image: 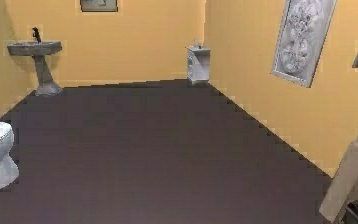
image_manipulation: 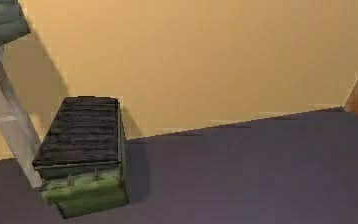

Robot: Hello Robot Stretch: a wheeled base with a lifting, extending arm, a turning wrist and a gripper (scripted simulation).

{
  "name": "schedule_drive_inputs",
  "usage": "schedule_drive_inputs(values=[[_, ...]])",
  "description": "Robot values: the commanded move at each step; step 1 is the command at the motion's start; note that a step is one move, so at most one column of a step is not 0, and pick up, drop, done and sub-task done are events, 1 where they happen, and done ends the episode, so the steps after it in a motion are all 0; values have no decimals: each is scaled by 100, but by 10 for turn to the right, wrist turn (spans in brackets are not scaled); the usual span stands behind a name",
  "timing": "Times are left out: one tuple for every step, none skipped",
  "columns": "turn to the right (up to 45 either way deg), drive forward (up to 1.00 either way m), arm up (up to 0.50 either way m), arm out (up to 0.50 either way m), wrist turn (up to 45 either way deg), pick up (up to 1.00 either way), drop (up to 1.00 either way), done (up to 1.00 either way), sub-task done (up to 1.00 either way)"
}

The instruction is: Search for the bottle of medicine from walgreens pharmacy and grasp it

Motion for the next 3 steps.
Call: schedule_drive_inputs(values=[[0, 100, 0, 0, 0, 0, 0, 0, 0], [0, 100, 0, 0, 0, 0, 0, 0, 0], [-30, 0, 0, 0, 0, 0, 0, 0, 0]])
